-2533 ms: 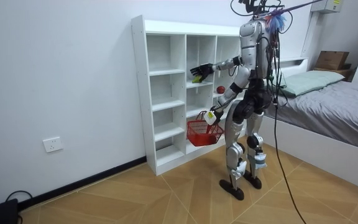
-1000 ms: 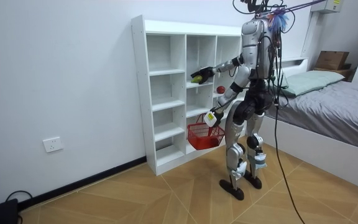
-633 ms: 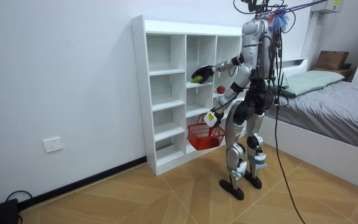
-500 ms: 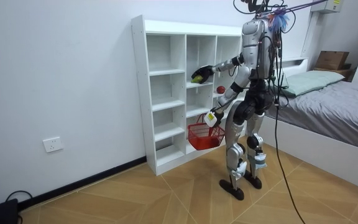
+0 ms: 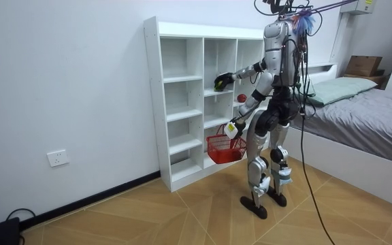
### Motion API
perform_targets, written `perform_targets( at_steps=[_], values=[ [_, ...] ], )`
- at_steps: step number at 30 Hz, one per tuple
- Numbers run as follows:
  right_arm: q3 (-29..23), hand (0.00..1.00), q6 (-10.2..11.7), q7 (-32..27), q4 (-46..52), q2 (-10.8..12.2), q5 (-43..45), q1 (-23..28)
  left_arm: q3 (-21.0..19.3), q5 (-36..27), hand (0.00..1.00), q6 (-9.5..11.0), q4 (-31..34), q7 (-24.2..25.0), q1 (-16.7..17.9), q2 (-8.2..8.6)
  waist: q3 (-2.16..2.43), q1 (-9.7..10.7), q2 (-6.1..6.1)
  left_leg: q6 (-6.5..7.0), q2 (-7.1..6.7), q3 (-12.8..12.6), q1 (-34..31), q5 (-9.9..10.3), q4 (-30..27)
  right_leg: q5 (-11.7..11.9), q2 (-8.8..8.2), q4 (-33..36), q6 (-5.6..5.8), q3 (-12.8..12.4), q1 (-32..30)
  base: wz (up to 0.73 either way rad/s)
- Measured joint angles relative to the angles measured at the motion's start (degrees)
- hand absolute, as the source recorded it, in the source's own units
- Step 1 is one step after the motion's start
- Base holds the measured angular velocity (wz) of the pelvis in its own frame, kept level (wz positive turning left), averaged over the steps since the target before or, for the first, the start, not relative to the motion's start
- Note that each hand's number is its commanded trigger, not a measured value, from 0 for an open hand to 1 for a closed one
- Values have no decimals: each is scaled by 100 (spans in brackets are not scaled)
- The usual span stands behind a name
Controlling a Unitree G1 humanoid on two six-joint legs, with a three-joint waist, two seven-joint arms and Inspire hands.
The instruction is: Collect fruits from the closet
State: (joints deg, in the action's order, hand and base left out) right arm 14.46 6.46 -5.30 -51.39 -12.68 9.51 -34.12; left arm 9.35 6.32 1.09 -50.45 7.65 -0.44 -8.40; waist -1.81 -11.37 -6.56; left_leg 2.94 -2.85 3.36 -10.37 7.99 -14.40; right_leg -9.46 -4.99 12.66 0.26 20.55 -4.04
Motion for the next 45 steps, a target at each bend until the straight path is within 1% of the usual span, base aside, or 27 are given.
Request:
perform_targets(
  at_steps=[4,7,9,12,14,16,19,21,22,24,25,26,27,31,33,35,39,41,43,45],
  values=[
    [1,100,20,6,-1,0,1,0,12,0,100,3,0,17,-9,11,-4,3,6,0,1,-7,8,0,1,0,-1,-1,0,-12,2,0],
    [6,100,58,7,19,0,-5,0,56,0,100,7,0,13,-17,8,-22,7,33,0,3,-8,6,0,2,0,-3,-1,0,-16,-4,0],
    [8,100,58,29,61,10,-4,4,114,4,100,9,0,2,-27,-4,-20,14,42,0,5,-15,1,0,10,-1,0,-1,1,-17,-13,-2],
    [8,100,29,106,361,20,9,164,158,6,100,10,63,-4,-27,9,-12,42,57,0,10,-38,-9,0,14,-1,5,-1,2,-33,-26,0],
    [8,100,-26,205,707,48,1,335,162,3,100,12,81,-20,-45,46,-5,123,78,0,9,-19,-8,0,15,-1,3,-2,2,-40,-29,0],
    [11,100,-27,276,926,61,-2,454,196,3,100,12,81,-64,-74,69,-2,170,82,0,10,-25,-1,0,15,-1,4,-2,2,-51,-29,-2],
    [25,100,-26,299,1163,79,14,628,290,0,100,17,80,-117,-158,110,4,189,98,0,14,-81,5,0,0,-1,4,-2,2,-87,-30,-6],
    [30,100,-24,314,1360,111,9,830,304,2,100,22,80,-157,-189,144,17,206,120,0,18,-106,7,1,-2,-1,6,-2,2,-131,-34,-6],
    [25,100,18,339,1434,154,7,964,327,1,100,22,80,-190,-199,155,32,233,151,1,18,-124,8,1,-10,1,8,-2,4,-160,-35,-8],
    [25,100,17,431,1607,196,37,1112,336,-7,100,22,96,-198,-198,202,92,326,255,2,21,-160,8,1,-4,10,12,7,19,-247,-66,-12],
    [27,100,18,449,1662,205,56,1163,337,-12,100,22,108,-196,-198,211,106,327,278,2,25,-168,9,1,4,12,13,13,22,-280,-80,-15],
    [27,100,24,482,1746,227,91,1271,338,-53,100,27,116,-190,-198,220,134,356,325,3,30,-182,19,0,14,16,13,24,23,-312,-91,-12],
    [27,100,23,497,1789,238,109,1331,340,-83,100,29,123,-189,-198,220,141,378,337,4,32,-193,35,-1,20,16,11,33,23,-324,-91,-15],
    [61,100,75,597,1844,375,149,1566,344,-246,100,145,122,-206,-194,216,135,474,356,8,55,-309,160,-13,82,16,12,100,21,-479,-77,-16],
    [77,100,104,604,1848,395,115,1699,350,-245,100,201,122,-216,-197,219,132,504,352,11,53,-322,165,-14,85,16,30,106,22,-516,-81,-9],
    [73,100,102,604,1852,384,79,1855,364,-242,100,219,106,-243,-188,217,125,507,352,16,63,-407,184,-13,108,28,45,103,30,-629,-109,-16],
    [72,100,102,663,1875,385,77,2003,391,-231,100,231,104,-254,-184,215,117,648,347,19,72,-461,199,-14,167,32,46,89,31,-647,-120,-7],
    [65,100,102,679,1950,382,75,2103,470,-223,100,254,104,-257,-177,231,110,692,359,21,79,-489,202,-17,183,32,53,72,31,-658,-139,-5],
    [65,100,103,679,1969,383,72,2201,519,-224,100,289,104,-252,-175,251,110,699,359,20,91,-518,202,-17,211,32,63,73,31,-669,-164,-7],
    [64,100,104,677,1935,381,81,2310,559,-232,100,324,103,-254,-166,269,100,712,376,18,102,-566,204,-16,216,32,65,83,30,-672,-178,-6]
  ],
)
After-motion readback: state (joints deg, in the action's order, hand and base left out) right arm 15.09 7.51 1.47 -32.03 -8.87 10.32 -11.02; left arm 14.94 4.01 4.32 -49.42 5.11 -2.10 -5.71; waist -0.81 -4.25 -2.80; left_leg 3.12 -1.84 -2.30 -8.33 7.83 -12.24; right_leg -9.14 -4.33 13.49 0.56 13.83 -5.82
